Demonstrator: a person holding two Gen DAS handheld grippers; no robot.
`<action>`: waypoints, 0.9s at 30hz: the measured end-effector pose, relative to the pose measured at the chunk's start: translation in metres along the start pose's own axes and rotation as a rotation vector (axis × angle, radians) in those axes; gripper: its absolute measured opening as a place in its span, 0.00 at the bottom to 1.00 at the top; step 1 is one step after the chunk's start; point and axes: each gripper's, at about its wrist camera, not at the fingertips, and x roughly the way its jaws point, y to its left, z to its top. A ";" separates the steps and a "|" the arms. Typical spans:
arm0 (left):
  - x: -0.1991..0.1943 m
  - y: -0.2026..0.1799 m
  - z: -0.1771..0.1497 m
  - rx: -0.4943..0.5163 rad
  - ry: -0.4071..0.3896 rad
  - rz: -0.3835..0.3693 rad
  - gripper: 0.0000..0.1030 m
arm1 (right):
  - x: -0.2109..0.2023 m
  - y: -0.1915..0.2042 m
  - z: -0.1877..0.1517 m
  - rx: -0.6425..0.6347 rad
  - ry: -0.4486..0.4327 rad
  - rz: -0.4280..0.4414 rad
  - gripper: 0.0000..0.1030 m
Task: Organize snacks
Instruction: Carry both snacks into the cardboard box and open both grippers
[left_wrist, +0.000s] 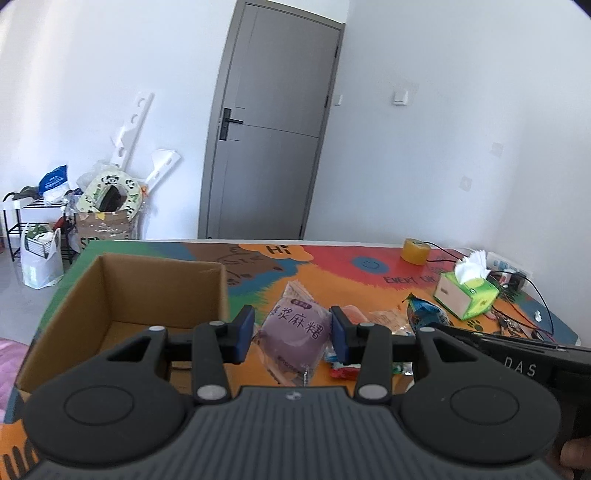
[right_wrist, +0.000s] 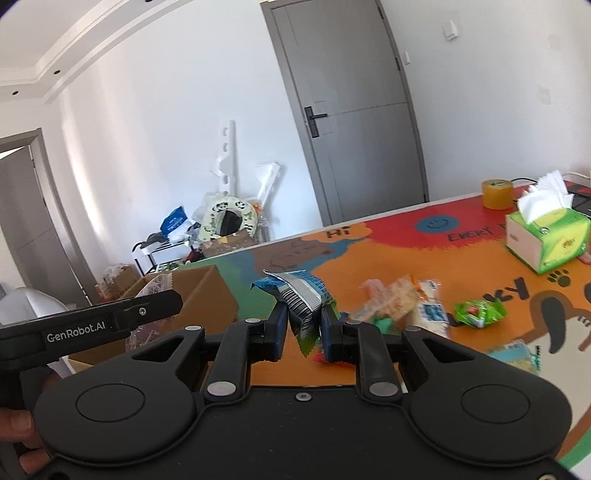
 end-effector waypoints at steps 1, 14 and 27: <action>0.000 0.003 0.001 -0.004 -0.001 0.005 0.41 | 0.001 0.003 0.000 -0.002 0.000 0.004 0.20; 0.000 0.049 0.007 -0.059 -0.002 0.080 0.41 | 0.025 0.033 0.007 -0.035 0.016 0.055 0.20; 0.002 0.100 0.011 -0.155 0.021 0.192 0.57 | 0.053 0.077 0.011 -0.094 0.052 0.135 0.20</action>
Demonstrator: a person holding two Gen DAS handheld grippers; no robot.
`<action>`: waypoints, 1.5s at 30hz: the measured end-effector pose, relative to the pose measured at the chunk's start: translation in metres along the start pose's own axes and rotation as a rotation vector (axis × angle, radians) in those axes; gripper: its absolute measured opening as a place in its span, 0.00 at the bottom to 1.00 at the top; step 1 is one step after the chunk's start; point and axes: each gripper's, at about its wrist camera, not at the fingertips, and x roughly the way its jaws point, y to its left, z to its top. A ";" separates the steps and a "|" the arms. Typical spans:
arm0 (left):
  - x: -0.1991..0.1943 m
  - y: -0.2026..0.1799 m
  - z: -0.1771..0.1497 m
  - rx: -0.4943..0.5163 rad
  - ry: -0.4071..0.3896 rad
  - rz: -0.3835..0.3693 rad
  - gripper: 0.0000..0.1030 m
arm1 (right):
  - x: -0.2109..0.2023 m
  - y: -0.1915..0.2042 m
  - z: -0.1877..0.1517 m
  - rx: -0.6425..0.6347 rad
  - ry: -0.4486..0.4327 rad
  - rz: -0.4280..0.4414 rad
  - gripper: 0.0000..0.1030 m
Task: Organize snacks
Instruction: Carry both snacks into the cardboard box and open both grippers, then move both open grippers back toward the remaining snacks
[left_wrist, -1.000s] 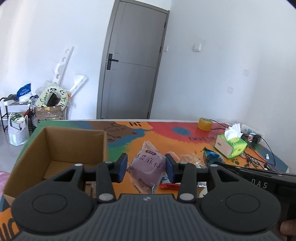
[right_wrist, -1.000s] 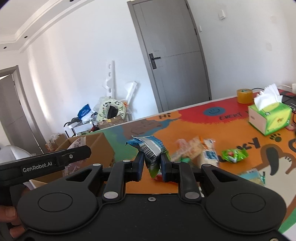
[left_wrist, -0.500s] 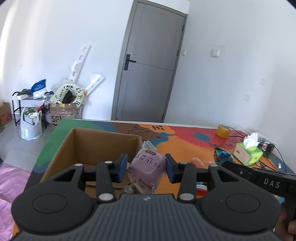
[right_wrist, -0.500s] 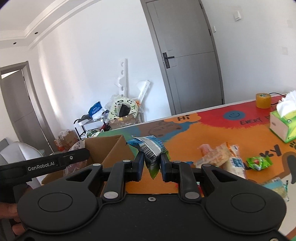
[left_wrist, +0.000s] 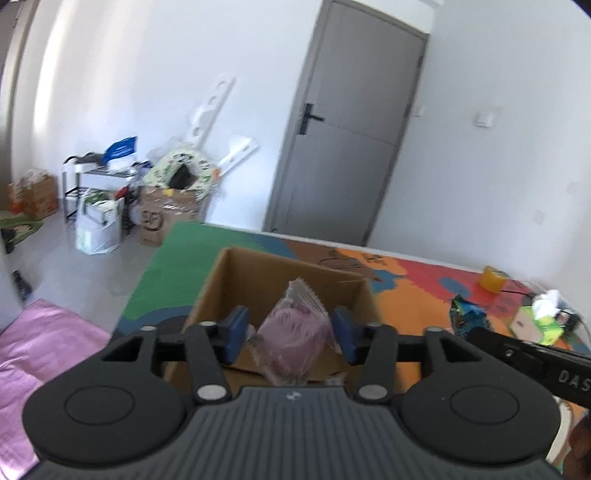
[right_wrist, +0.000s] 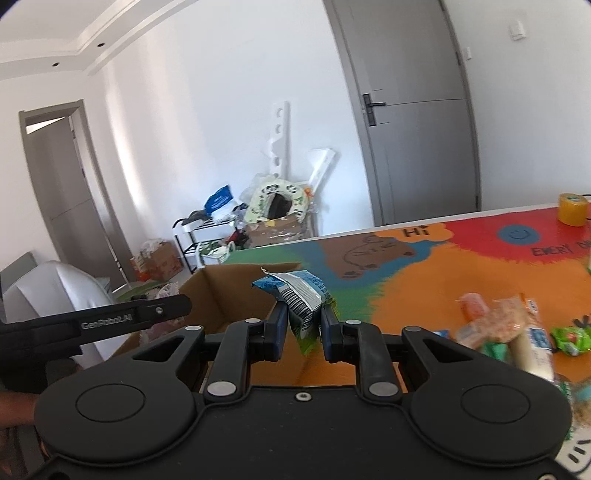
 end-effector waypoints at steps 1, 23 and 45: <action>0.000 0.003 0.001 -0.006 0.000 0.017 0.65 | 0.002 0.004 0.001 -0.005 0.002 0.006 0.20; -0.012 0.022 0.001 -0.043 -0.007 0.019 0.80 | 0.011 0.030 0.004 -0.008 0.038 0.048 0.41; -0.004 -0.060 -0.026 0.100 0.071 -0.124 0.93 | -0.060 -0.053 -0.024 0.103 0.005 -0.152 0.85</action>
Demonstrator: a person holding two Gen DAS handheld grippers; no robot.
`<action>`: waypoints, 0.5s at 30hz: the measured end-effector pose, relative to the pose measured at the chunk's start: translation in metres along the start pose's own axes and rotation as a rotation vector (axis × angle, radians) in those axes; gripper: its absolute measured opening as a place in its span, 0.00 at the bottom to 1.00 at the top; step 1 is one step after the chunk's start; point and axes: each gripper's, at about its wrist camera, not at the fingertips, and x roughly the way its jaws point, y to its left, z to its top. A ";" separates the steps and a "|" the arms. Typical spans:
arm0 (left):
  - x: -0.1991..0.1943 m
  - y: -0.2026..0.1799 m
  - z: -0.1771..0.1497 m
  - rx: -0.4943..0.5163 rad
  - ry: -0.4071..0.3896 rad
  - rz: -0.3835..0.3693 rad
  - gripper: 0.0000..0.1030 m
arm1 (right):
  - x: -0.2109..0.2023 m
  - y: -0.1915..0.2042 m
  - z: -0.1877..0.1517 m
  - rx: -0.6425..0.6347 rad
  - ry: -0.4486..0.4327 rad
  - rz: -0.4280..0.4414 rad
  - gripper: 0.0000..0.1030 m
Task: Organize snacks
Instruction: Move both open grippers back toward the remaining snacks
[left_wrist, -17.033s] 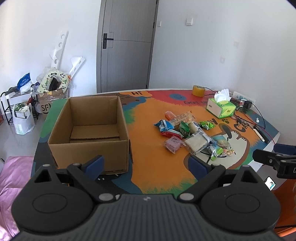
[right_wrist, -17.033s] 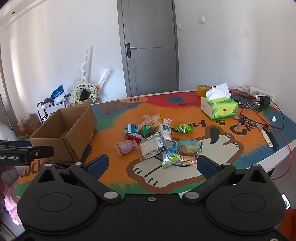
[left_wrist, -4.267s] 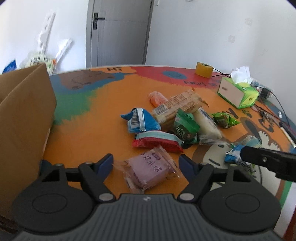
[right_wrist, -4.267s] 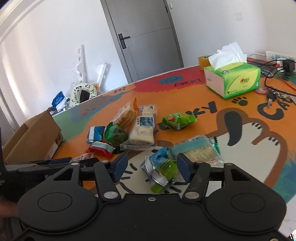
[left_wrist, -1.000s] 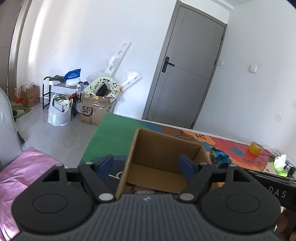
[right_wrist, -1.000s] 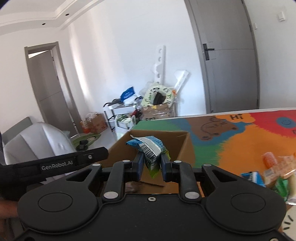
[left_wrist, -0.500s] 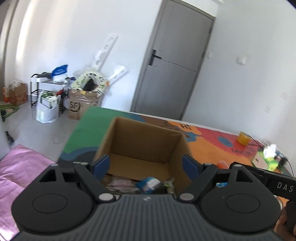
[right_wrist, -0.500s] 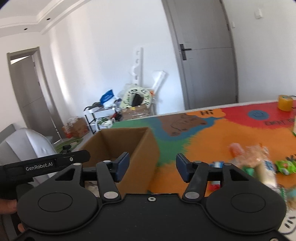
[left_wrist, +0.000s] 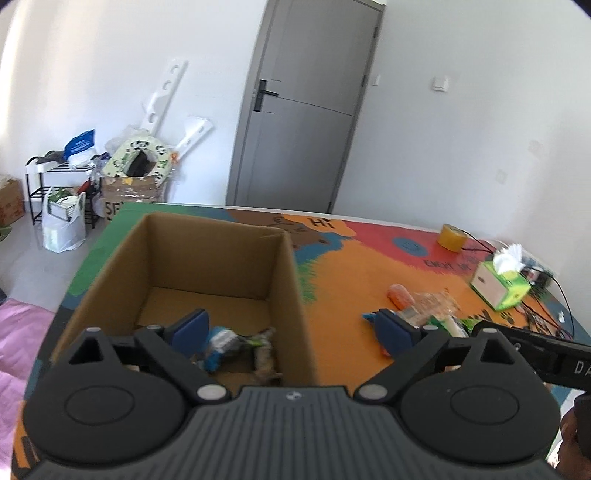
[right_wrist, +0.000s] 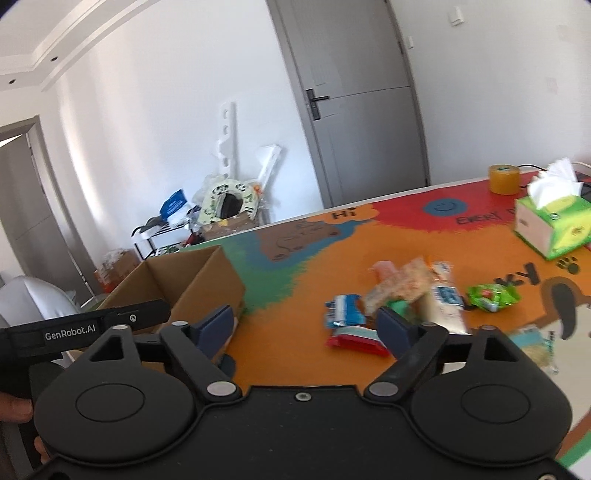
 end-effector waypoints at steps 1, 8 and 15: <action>0.000 -0.004 -0.001 0.010 0.002 -0.007 0.94 | -0.002 -0.004 0.000 0.004 -0.004 -0.006 0.89; 0.000 -0.030 -0.006 0.037 0.006 -0.054 0.96 | -0.020 -0.030 -0.002 0.027 -0.036 -0.054 1.00; 0.000 -0.057 -0.007 0.075 0.007 -0.108 0.96 | -0.035 -0.056 -0.007 0.058 -0.048 -0.103 1.00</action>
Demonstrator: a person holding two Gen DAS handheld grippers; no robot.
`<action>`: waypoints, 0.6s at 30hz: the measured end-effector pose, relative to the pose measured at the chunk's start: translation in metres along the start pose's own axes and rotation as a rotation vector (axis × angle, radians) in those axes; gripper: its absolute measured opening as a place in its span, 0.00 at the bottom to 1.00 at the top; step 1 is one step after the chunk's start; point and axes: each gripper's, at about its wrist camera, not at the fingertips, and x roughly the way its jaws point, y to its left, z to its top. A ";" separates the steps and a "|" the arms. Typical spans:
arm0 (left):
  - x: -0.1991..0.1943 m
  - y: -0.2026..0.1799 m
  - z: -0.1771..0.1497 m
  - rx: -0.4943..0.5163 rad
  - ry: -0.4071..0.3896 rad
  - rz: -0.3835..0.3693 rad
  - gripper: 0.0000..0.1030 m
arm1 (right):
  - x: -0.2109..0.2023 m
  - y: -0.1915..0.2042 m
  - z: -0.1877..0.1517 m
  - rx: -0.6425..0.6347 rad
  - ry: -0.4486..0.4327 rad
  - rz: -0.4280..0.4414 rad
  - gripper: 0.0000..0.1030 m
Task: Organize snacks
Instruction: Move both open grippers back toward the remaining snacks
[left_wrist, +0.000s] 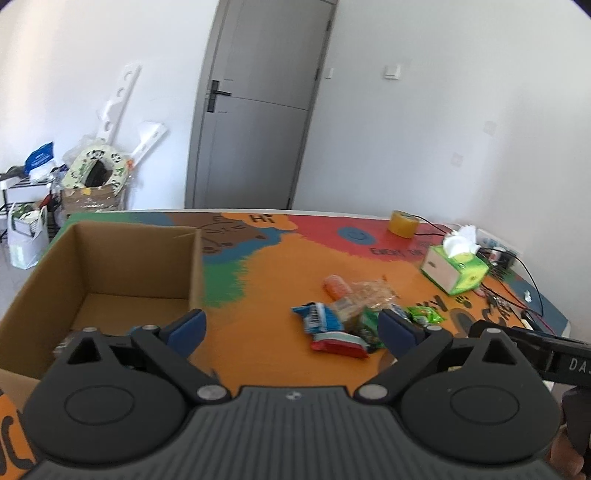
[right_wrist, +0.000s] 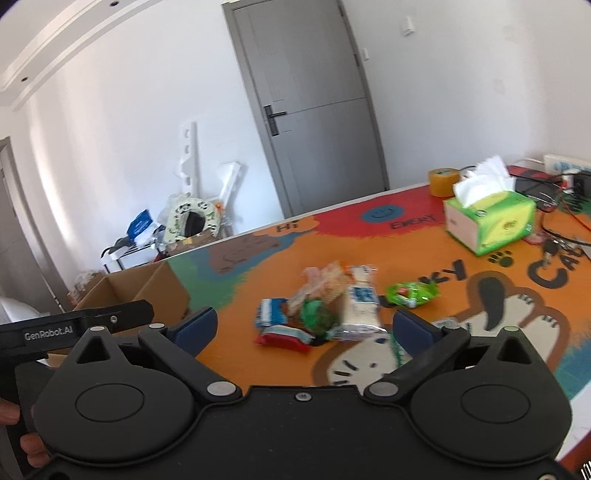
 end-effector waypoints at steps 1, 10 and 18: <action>0.001 -0.004 0.000 0.005 0.002 -0.005 0.96 | -0.002 -0.004 -0.001 0.005 -0.002 -0.006 1.00; 0.012 -0.028 -0.006 0.031 0.013 -0.041 0.96 | -0.011 -0.036 -0.006 0.046 -0.004 -0.053 1.00; 0.027 -0.040 -0.011 0.041 0.018 -0.055 0.95 | -0.010 -0.054 -0.012 0.063 0.004 -0.071 1.00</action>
